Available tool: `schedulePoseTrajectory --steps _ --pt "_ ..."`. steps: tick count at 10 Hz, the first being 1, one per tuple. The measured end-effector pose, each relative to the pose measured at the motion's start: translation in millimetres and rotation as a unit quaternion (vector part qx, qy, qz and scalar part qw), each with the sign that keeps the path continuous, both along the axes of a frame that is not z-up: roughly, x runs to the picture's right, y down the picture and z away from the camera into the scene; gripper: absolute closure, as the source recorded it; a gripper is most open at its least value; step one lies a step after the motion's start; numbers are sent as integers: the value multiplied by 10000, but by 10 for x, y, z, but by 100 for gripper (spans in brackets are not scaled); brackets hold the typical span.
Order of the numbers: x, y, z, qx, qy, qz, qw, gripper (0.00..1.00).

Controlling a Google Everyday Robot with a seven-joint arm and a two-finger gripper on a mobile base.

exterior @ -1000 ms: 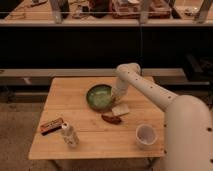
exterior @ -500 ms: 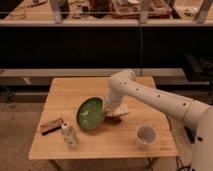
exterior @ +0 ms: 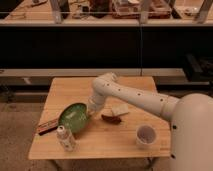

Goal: Drag the ceramic bowl in a circle

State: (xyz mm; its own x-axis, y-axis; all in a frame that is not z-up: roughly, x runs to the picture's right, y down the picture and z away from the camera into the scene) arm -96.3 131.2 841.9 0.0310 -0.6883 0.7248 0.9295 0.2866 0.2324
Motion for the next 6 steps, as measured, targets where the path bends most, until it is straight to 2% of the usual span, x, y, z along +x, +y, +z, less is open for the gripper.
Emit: schedulePoseTrajectory --steps 1,3,6 --pt "-77 -223 213 -2 47 259 9997 100" --pt "-7 -754 558 105 222 756 9968 100" --pt "313 -1175 959 93 583 1205 9910 100"
